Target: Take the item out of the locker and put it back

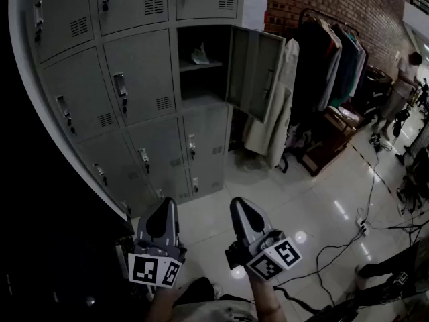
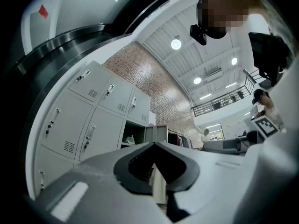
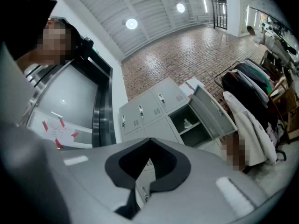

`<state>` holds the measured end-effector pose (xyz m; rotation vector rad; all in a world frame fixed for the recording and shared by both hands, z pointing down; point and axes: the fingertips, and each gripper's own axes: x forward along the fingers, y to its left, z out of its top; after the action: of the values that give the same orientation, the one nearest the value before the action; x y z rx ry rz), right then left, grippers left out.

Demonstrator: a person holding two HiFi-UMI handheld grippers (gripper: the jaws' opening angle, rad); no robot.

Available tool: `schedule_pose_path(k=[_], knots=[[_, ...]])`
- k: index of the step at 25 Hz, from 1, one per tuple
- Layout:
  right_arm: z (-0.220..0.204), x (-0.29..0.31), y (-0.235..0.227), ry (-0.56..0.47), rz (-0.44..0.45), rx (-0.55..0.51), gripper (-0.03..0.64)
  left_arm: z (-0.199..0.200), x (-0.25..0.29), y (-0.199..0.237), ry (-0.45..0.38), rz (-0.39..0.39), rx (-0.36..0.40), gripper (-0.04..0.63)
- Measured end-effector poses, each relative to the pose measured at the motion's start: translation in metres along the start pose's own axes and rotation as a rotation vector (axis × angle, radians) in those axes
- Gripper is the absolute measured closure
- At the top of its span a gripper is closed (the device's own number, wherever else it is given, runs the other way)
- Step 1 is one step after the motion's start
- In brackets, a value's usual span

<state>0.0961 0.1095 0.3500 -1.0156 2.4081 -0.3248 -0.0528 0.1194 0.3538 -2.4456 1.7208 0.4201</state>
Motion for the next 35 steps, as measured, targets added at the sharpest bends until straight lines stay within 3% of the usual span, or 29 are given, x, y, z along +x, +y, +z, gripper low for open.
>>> schedule_pose_path(k=[4, 12, 16, 24, 35], knots=[[-0.017, 0.014, -0.011, 0.04, 0.023, 0.019, 0.615, -0.018, 0.016, 0.015, 0.021, 0.025, -0.01, 0.591], [-0.033, 0.084, -0.067, 0.035, 0.038, 0.01, 0.615, -0.043, 0.096, 0.062, -0.01, 0.011, -0.001, 0.589], [-0.04, 0.151, -0.107, 0.035, 0.029, 0.005, 0.615, -0.061, 0.159, 0.107, -0.001, -0.004, 0.005, 0.59], [-0.025, 0.308, -0.176, -0.004, 0.008, -0.057, 0.615, -0.06, 0.298, 0.202, -0.044, -0.051, -0.008, 0.59], [-0.033, 0.362, -0.233, 0.038, -0.026, -0.059, 0.615, -0.087, 0.361, 0.23, -0.017, -0.037, -0.051, 0.59]])
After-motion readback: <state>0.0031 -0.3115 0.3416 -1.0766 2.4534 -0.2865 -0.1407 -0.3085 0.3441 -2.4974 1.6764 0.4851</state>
